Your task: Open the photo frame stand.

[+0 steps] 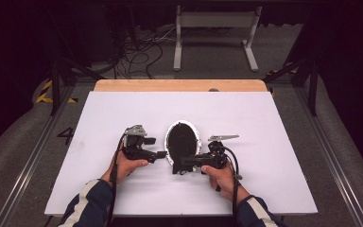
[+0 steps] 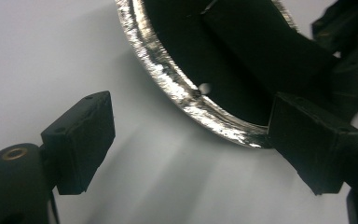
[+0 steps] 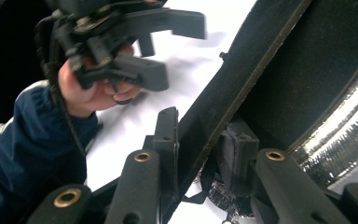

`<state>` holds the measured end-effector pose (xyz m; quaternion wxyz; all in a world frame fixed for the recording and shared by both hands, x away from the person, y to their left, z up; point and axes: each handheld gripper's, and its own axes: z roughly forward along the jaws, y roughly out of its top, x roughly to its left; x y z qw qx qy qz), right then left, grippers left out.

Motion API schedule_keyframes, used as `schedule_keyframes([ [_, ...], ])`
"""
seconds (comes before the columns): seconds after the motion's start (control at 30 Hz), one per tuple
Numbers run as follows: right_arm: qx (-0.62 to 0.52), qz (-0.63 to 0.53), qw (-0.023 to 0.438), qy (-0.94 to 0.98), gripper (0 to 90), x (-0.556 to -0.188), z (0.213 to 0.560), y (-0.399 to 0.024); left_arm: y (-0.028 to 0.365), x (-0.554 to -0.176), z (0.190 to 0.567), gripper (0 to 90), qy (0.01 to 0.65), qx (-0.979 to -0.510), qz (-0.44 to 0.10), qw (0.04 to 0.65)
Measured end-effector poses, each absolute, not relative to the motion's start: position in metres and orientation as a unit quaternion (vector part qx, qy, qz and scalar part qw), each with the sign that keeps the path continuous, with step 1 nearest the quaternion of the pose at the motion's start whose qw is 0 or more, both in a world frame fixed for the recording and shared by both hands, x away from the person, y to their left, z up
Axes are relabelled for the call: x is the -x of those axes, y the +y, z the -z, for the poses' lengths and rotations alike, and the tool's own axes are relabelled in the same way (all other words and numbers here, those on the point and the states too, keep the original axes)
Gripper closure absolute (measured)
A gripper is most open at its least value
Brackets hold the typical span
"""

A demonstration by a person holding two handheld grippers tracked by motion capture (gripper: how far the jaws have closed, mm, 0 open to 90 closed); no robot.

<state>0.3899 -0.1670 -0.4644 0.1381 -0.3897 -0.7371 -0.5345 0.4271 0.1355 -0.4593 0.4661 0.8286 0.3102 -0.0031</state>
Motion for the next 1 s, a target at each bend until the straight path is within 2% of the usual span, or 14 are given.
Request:
schedule_keyframes([
  [0.27,0.361,0.543,0.123,-0.748,71.6,-0.386,0.464,-0.168,0.124,-0.437,0.467,13.6,0.314,-0.82,0.06,0.475],
  [0.47,0.353,0.552,0.127,-0.745,71.7,-0.385,0.465,-0.17,0.116,-0.441,0.467,15.4,0.288,-0.828,0.082,0.475],
  [0.67,0.347,0.552,0.122,-0.749,71.8,-0.384,0.465,-0.17,0.114,-0.444,0.467,15.5,0.289,-0.828,0.091,0.472],
  [0.77,0.34,0.552,0.118,-0.752,71.8,-0.383,0.464,-0.169,0.114,-0.444,0.462,19.5,0.28,-0.819,0.101,0.491],
  [0.9,0.336,0.552,0.112,-0.755,72.0,-0.381,0.462,-0.169,0.112,-0.443,0.458,19.8,0.281,-0.821,0.093,0.488],
  [1.0,0.335,0.551,0.112,-0.756,72.8,-0.38,0.462,-0.169,0.115,-0.442,0.457,25.0,0.281,-0.818,0.089,0.494],
])
